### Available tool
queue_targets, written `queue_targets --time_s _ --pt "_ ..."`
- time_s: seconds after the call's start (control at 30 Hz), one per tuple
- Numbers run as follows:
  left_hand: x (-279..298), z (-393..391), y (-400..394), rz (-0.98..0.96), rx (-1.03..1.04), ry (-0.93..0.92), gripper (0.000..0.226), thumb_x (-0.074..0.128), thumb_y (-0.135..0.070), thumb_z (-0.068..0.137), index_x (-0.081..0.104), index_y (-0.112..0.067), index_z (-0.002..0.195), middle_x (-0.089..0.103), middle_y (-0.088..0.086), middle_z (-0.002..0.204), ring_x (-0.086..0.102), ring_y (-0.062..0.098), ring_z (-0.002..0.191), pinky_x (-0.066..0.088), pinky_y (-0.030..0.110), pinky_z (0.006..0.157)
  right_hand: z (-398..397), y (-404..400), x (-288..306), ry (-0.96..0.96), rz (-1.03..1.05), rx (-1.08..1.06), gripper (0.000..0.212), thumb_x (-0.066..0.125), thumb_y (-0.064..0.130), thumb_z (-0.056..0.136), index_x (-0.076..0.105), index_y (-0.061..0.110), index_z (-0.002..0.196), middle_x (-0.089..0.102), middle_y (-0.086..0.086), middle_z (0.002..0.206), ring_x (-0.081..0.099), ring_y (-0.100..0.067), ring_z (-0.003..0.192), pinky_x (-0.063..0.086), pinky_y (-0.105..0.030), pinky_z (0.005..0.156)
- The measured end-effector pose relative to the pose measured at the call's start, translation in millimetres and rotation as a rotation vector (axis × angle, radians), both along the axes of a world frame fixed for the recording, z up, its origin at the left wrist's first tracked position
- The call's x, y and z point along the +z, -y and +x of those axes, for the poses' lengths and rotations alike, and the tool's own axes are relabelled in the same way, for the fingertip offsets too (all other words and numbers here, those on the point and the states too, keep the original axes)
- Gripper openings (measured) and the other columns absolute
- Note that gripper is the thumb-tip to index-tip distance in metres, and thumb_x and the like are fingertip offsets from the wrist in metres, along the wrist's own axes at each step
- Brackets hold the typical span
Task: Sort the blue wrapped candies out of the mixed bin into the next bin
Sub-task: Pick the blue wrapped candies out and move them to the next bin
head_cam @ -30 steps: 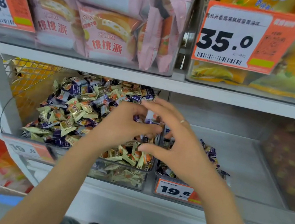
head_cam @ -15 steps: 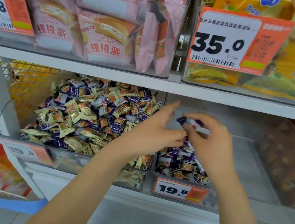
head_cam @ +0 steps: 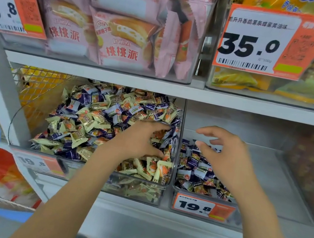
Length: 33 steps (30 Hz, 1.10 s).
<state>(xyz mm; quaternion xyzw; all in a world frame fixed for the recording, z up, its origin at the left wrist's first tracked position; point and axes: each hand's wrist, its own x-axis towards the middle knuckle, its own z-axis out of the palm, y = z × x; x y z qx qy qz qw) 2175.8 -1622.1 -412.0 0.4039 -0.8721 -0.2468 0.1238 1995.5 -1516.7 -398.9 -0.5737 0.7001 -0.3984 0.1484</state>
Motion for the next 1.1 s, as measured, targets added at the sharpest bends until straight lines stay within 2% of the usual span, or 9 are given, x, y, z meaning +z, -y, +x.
queue_targets --time_s 0.07,0.23,0.4,0.5,0.63,0.77,0.9,1.03,1.1 --pt "-0.5 -9.7 0.6 -0.015 -0.022 0.038 0.087 0.08 -0.034 0.07 0.034 -0.023 0.143 0.043 0.004 0.14 0.049 0.019 0.118 0.035 0.02 0.089 2.4 2.2 -0.3 -0.015 0.007 0.006 0.022 0.064 0.023 0.088 0.065 0.031 0.108 0.064 0.014 0.11 0.055 -0.005 0.096 0.037 -0.019 0.08" --pt "-3.8 -13.1 2.4 0.123 -0.009 -0.035 0.079 0.078 -0.025 0.074 0.033 -0.024 0.139 0.047 0.007 0.135 0.055 0.021 0.1 0.041 0.026 0.079 7.0 4.5 -2.0 -0.033 0.023 0.03 0.021 0.065 0.023 0.087 0.066 0.032 0.107 0.065 0.011 0.109 0.059 -0.006 0.097 0.044 -0.024 0.082" --pt "-4.7 -10.1 -0.6 0.192 -0.098 -0.013 0.079 0.071 -0.024 0.082 0.022 -0.03 0.145 0.033 -0.002 0.148 0.042 0.018 0.127 0.036 0.021 0.09 9.8 4.7 -3.5 -0.034 0.027 0.051 0.022 0.064 0.023 0.087 0.065 0.031 0.108 0.065 0.01 0.105 0.061 -0.004 0.087 0.046 -0.021 0.075" --pt "-5.4 -7.0 1.2 0.25 -0.104 -0.111 0.049 0.067 -0.015 0.085 0.04 -0.025 0.125 0.043 -0.005 0.127 0.054 0.002 0.086 0.045 0.02 0.075 11.6 6.9 -3.9 -0.041 0.031 0.057 0.022 0.064 0.024 0.087 0.065 0.031 0.108 0.065 0.01 0.103 0.06 0.0 0.084 0.042 -0.012 0.068" --pt "-12.4 -7.9 4.6 0.16 -0.108 -0.217 0.022 0.062 -0.016 0.089 0.054 -0.007 0.107 0.058 0.004 0.103 0.055 0.012 0.086 0.038 0.017 0.071 12.6 8.6 -4.3 -0.03 0.032 0.063 0.022 0.064 0.024 0.087 0.066 0.032 0.107 0.065 0.011 0.102 0.059 0.003 0.084 0.039 -0.006 0.066" --pt "-15.5 -7.6 6.2 0.11 -0.131 -0.222 0.019 0.063 -0.006 0.085 0.057 -0.008 0.102 0.059 0.011 0.094 0.05 0.02 0.07 0.034 0.025 0.061 12.4 7.8 -4.1 -0.029 0.03 0.066 0.021 0.065 0.024 0.087 0.066 0.033 0.106 0.066 0.011 0.101 0.06 0.002 0.084 0.039 -0.006 0.067" --pt "-10.8 -6.0 4.9 0.156 -0.123 -0.184 0.031 0.057 0.0 0.082 0.053 -0.015 0.108 0.054 -0.007 0.107 0.033 0.004 0.037 0.029 0.018 0.043 10.2 4.7 -2.7 -0.002 0.014 0.066 0.021 0.064 0.021 0.088 0.066 0.033 0.105 0.066 0.011 0.1 0.06 0.004 0.084 0.039 -0.003 0.063" --pt "-7.6 -11.3 0.2 0.157 -0.115 -0.143 0.027 0.055 0.005 0.082 0.053 -0.012 0.103 0.05 -0.013 0.082 0.034 0.002 0.035 0.026 0.015 0.039 10.8 3.4 -1.4 0.026 -0.006 0.066 0.02 0.063 0.02 0.089 0.065 0.034 0.102 0.066 0.012 0.099 0.06 0.002 0.083 0.04 0.001 0.063" --pt "-8.1 -14.4 -0.6 0.138 -0.108 -0.12 0.025 0.054 0.007 0.08 0.053 -0.013 0.096 0.052 -0.005 0.077 0.033 0.003 0.036 0.026 0.016 0.037 12.6 4.0 -1.3 0.039 -0.005 0.07 0.02 0.062 0.02 0.089 0.065 0.034 0.102 0.065 0.011 0.099 0.06 0.003 0.082 0.041 -0.001 0.061"
